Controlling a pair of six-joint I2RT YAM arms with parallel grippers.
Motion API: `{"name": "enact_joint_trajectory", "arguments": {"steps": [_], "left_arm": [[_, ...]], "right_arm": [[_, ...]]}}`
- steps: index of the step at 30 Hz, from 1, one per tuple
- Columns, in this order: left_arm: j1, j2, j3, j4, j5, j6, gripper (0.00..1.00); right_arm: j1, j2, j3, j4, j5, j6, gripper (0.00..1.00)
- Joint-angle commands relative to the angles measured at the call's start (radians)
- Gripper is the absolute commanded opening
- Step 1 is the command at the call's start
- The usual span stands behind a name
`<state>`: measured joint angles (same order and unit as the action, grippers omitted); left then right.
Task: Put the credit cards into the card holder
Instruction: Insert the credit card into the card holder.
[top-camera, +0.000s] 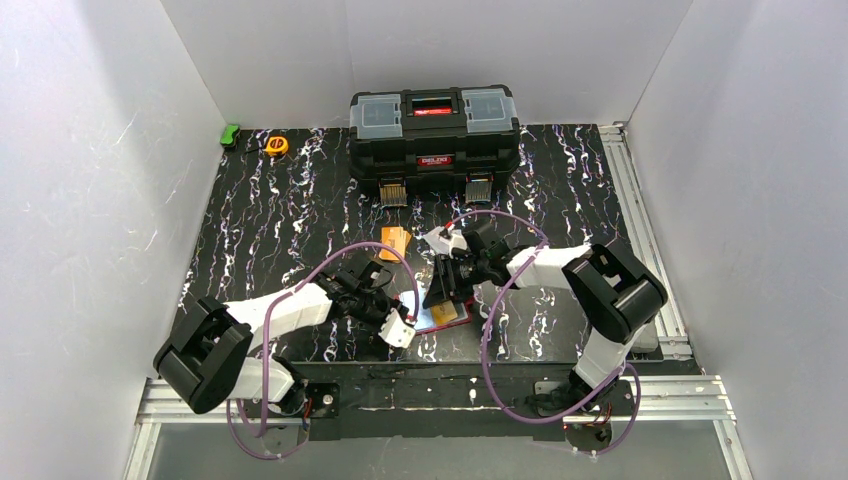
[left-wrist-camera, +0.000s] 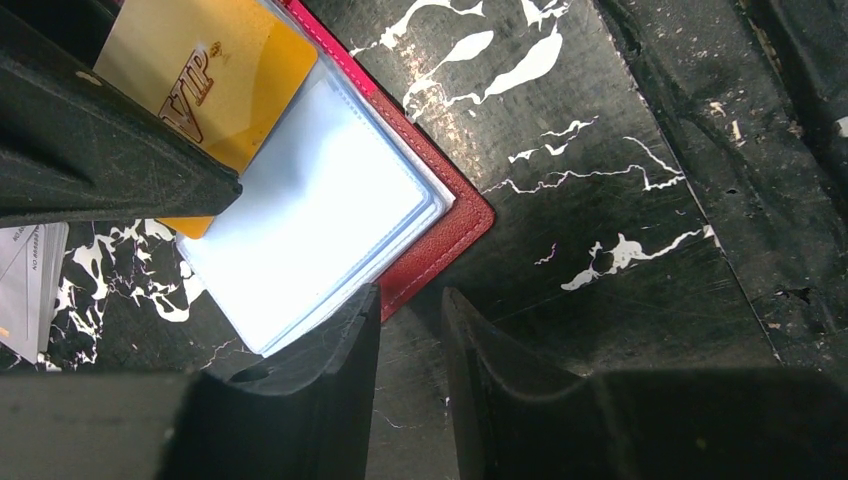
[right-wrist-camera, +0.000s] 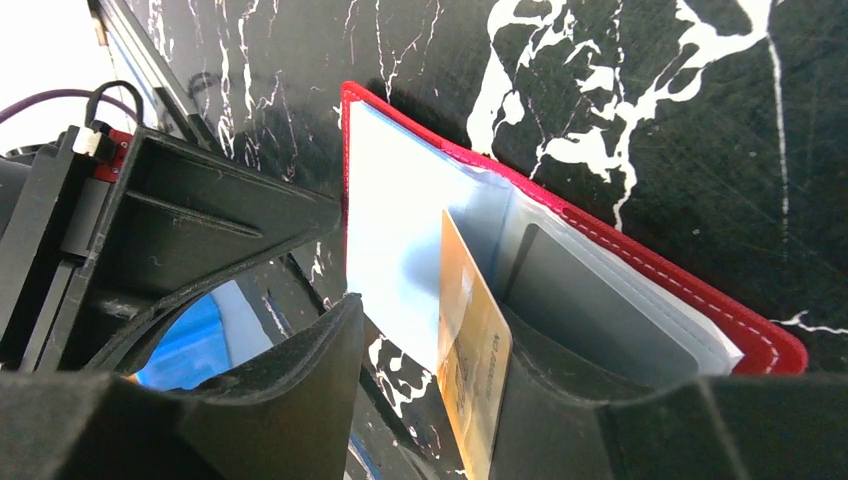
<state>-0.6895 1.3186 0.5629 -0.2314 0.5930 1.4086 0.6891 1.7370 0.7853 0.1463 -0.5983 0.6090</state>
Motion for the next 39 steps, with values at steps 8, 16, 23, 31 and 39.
{"name": "enact_joint_trajectory", "arguments": {"steps": [8,16,23,31,39], "left_arm": [[-0.004,-0.033,0.011,-0.010,-0.033,-0.083,0.26],[-0.005,-0.093,-0.005,-0.026,-0.034,-0.098,0.25],[-0.004,-0.095,-0.002,-0.033,-0.032,-0.097,0.24],[-0.005,-0.063,0.013,-0.023,-0.021,-0.099,0.24],[-0.005,-0.058,0.012,-0.001,-0.016,-0.108,0.24]], "right_arm": [[-0.002,-0.113,0.113,-0.316,0.147,-0.164,0.46],[-0.002,-0.141,0.123,-0.385,0.134,-0.192,0.46],[-0.003,-0.144,0.120,-0.399,0.143,-0.189,0.28],[-0.017,-0.162,0.116,-0.438,0.155,-0.209,0.23],[-0.030,-0.170,0.114,-0.448,0.151,-0.213,0.13]]}}
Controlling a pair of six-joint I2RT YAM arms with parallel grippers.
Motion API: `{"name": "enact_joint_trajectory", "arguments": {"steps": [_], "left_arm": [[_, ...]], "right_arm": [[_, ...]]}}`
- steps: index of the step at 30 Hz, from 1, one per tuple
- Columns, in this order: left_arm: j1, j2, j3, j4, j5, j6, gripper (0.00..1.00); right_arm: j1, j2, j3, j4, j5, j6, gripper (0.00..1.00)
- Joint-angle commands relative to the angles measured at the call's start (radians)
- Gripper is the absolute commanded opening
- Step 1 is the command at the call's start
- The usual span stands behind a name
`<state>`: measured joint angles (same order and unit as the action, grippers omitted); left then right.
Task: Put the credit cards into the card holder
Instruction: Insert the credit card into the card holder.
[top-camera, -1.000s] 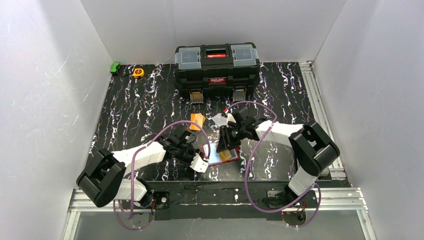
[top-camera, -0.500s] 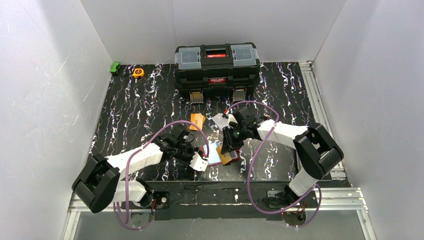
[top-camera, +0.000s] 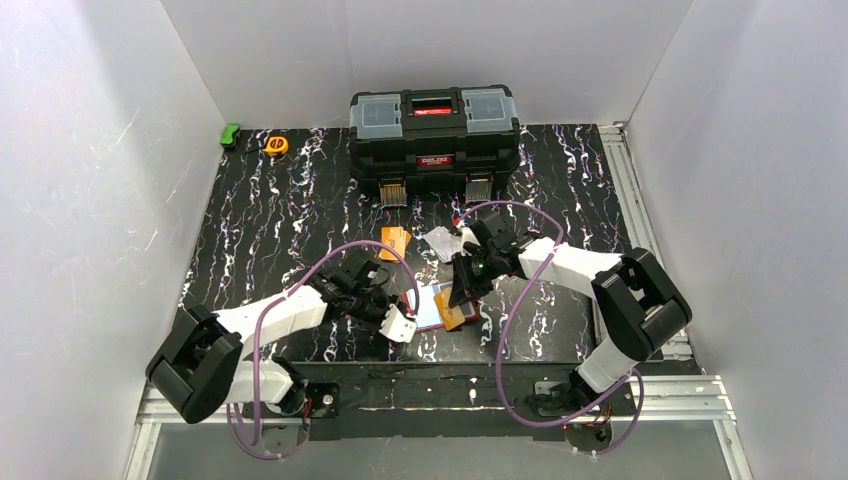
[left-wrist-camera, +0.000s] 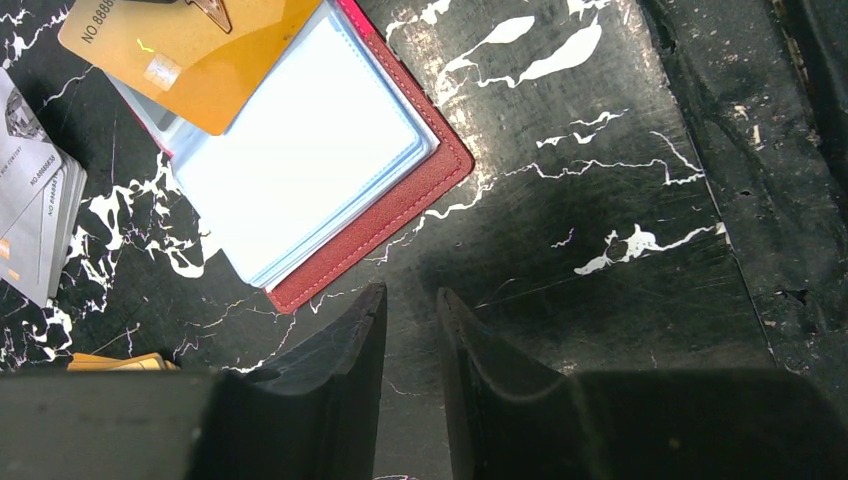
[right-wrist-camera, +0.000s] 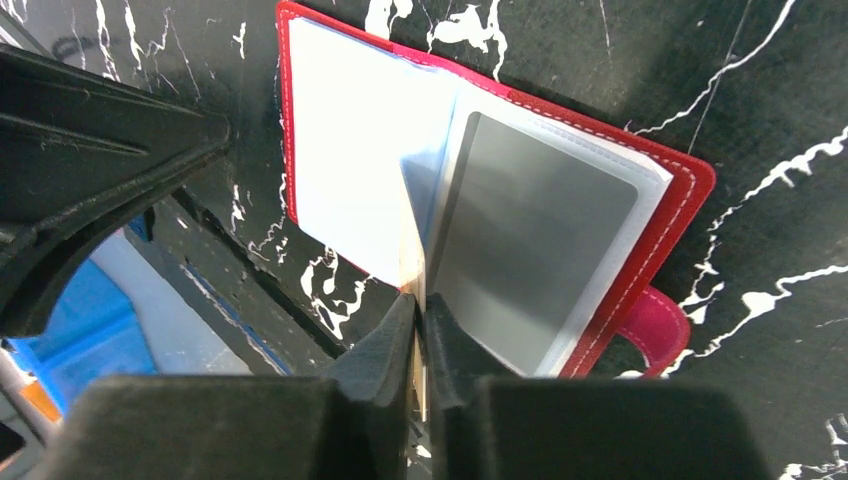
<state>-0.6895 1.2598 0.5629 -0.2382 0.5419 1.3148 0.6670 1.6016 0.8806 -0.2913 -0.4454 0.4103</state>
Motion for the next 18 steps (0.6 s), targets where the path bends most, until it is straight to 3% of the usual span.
{"name": "enact_joint_trajectory", "arguments": {"steps": [1,7,18], "left_arm": [[-0.004,-0.001,0.010,0.024,0.034,-0.020,0.24],[-0.005,-0.005,-0.016,0.136,0.040,-0.001,0.23],[-0.005,0.134,0.014,0.183,0.048,0.160,0.26]], "right_arm": [[-0.009,-0.032,0.013,-0.002,-0.001,-0.009,0.03],[-0.025,-0.018,-0.020,0.080,-0.046,0.040,0.01],[-0.106,-0.046,-0.086,0.211,-0.110,0.094,0.01]]}}
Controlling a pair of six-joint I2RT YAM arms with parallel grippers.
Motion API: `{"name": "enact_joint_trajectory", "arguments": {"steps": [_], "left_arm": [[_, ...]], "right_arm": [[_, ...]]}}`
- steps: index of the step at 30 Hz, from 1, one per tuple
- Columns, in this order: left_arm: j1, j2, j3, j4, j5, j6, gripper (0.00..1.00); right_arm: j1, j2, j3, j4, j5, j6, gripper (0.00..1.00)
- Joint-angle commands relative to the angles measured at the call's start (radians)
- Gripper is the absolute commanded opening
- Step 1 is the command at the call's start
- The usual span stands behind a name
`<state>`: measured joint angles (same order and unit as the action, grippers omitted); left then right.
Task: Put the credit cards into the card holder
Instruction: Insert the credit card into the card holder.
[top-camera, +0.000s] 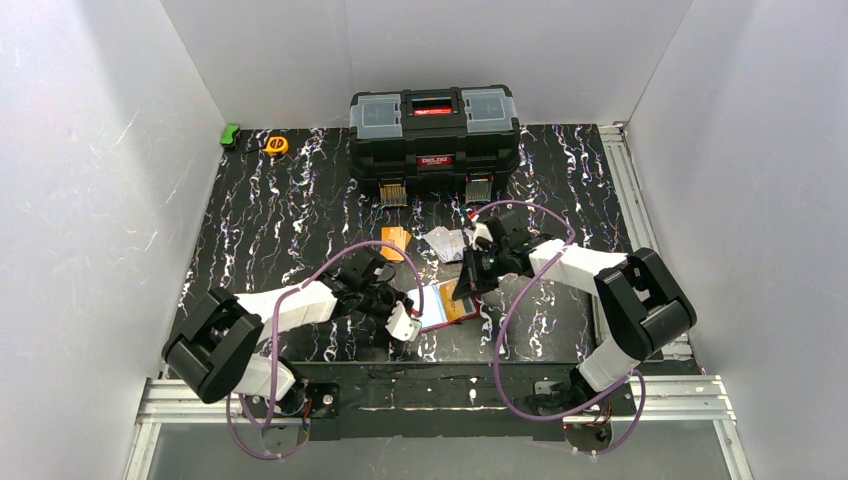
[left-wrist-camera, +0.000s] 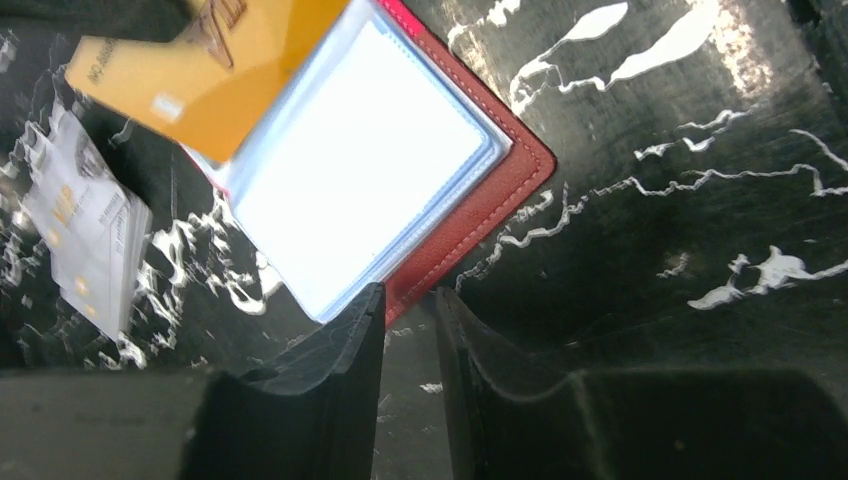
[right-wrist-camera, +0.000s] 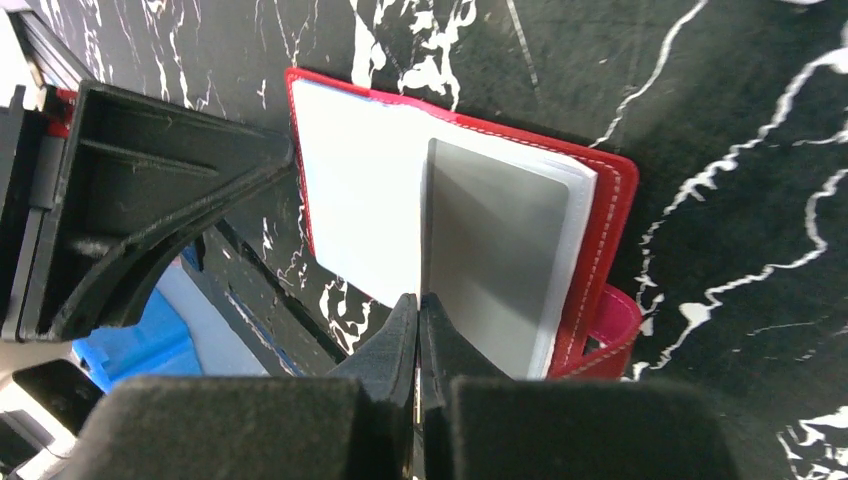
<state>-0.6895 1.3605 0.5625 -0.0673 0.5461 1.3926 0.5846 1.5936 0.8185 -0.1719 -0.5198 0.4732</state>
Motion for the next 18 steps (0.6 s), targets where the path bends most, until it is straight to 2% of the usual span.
{"name": "enact_joint_trajectory", "arguments": {"steps": [1,11,18], "left_arm": [[-0.005,0.041,0.014,0.012,0.046,0.096,0.27],[-0.005,0.042,0.001,-0.018,0.045,0.132,0.26],[-0.005,0.032,-0.016,-0.040,0.068,0.174,0.25]], "right_arm": [[-0.026,-0.036,-0.032,0.115,-0.036,0.041,0.01],[-0.046,-0.006,-0.150,0.341,-0.015,0.168,0.01],[-0.116,-0.006,-0.224,0.496,-0.064,0.263,0.01]]}}
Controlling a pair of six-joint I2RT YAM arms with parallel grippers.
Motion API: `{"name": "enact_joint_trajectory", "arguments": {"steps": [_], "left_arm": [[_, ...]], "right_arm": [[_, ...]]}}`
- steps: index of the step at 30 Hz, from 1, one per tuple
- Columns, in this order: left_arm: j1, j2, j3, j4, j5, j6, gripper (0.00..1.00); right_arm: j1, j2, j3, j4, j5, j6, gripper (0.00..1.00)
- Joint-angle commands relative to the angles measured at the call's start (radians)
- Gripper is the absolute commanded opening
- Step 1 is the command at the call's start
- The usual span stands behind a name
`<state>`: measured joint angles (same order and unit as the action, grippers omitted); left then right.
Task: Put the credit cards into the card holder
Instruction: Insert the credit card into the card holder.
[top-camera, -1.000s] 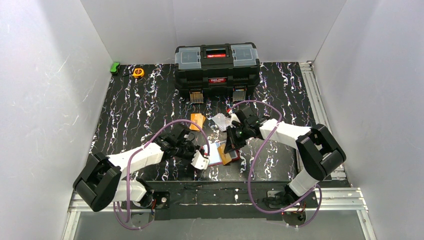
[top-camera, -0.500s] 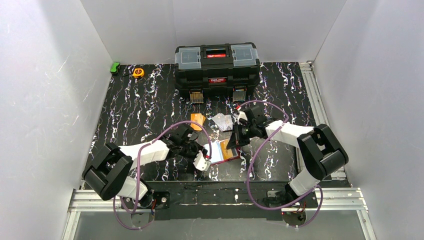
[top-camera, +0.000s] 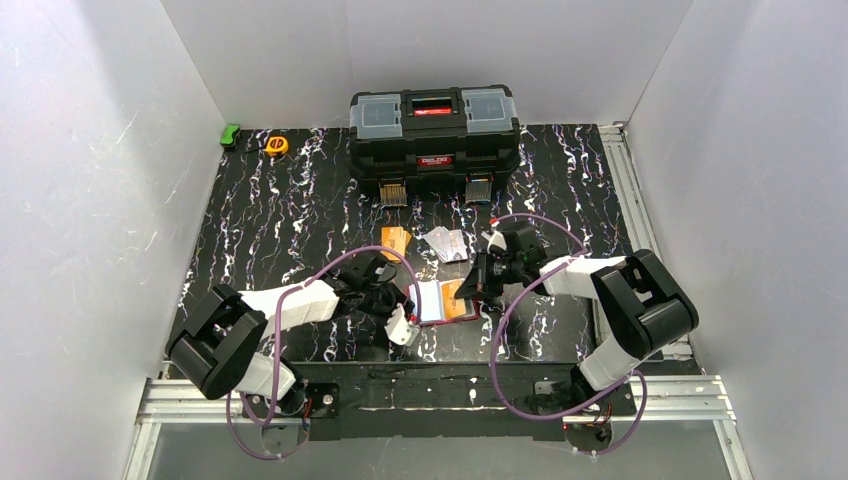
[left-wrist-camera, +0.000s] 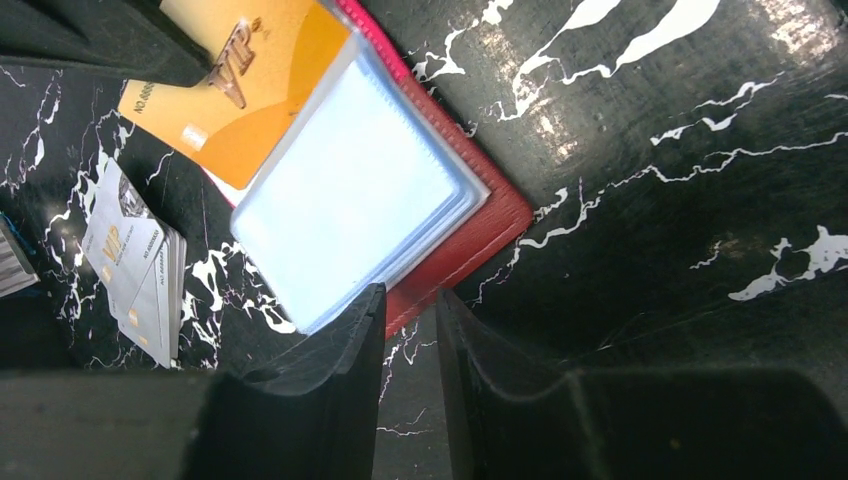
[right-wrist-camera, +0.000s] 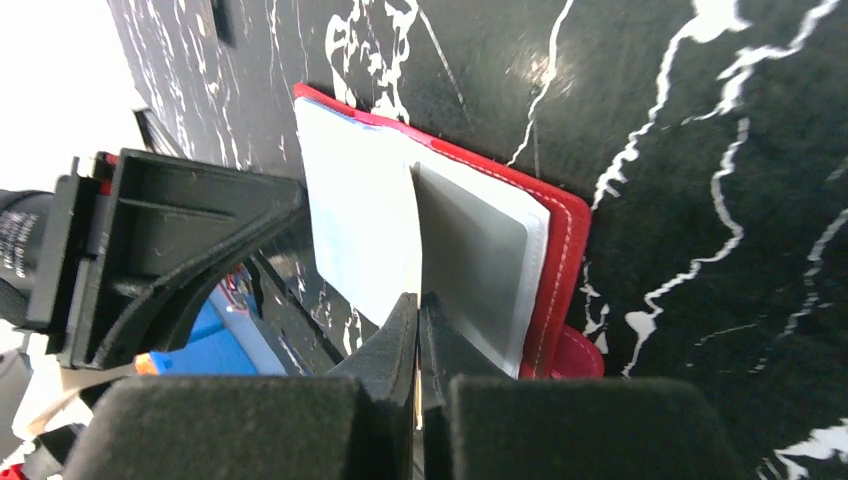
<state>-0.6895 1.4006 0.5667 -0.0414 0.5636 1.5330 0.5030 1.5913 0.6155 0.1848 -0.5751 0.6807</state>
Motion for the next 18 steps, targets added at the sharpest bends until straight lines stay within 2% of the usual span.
{"name": "enact_joint_trajectory", "arguments": {"steps": [1,10,14,18], "left_arm": [[-0.005,-0.004,-0.016,-0.067,0.051,0.034,0.24],[-0.005,0.017,0.011,-0.095,0.053,0.043,0.23],[-0.004,0.005,0.040,-0.066,0.014,-0.029,0.21],[0.005,-0.005,0.070,-0.034,-0.014,-0.096,0.17]], "right_arm": [[-0.047,-0.007,-0.023,0.148,-0.021,0.060,0.01],[-0.082,-0.013,-0.038,0.235,-0.126,0.096,0.01],[-0.082,-0.013,0.027,0.079,-0.127,-0.010,0.01],[-0.081,-0.017,0.067,0.055,-0.089,-0.029,0.01]]}}
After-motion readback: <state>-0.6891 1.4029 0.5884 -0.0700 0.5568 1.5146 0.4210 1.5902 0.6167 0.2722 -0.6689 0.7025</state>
